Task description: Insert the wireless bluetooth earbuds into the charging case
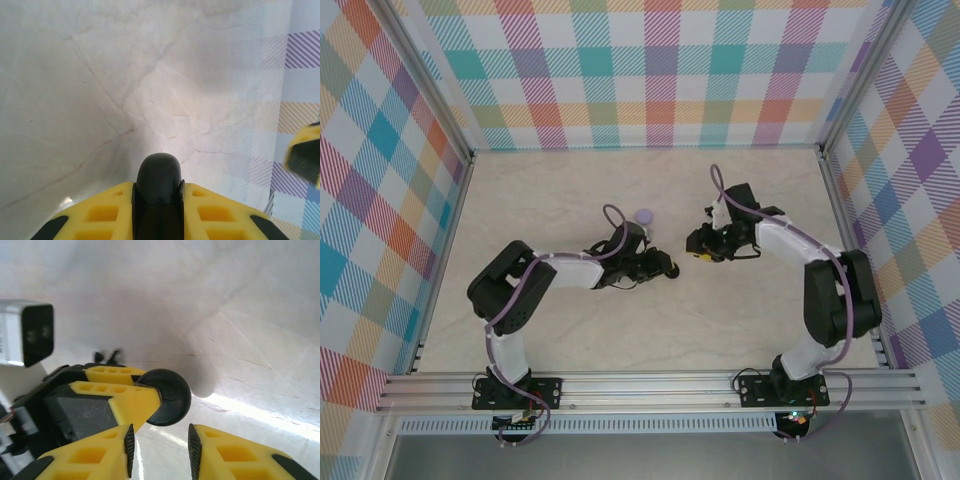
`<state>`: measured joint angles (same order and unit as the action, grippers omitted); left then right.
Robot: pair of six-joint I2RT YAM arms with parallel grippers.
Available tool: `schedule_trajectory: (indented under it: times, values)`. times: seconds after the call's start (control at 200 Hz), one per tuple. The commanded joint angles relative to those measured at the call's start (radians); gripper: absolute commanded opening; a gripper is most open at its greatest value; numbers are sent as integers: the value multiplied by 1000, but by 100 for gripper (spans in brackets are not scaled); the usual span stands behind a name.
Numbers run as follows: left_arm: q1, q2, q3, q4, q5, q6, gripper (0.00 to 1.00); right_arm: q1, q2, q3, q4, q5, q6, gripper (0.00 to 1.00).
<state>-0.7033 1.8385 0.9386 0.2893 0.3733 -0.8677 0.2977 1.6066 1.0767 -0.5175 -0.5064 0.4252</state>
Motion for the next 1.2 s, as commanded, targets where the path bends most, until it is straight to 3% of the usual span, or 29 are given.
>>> schedule_trajectory:
  times: [0.0, 0.395, 0.575, 0.785, 1.195]
  values:
    - [24, -146, 8, -52, -14, 119, 10, -12, -89, 3, -22, -25, -40, 38]
    - [86, -422, 16, -42, 134, 265, 13, -14, -323, 17, 94, -244, -60, 46]
    - [91, -514, 3, 9, 179, 283, 16, -12, -358, 20, 172, -388, -37, 56]
    - [91, -587, -8, 58, 199, 279, 18, 2, -385, 23, 217, -440, -31, 61]
    - [92, -601, -14, 110, 243, 254, 19, 55, -374, 56, 280, -478, -21, 60]
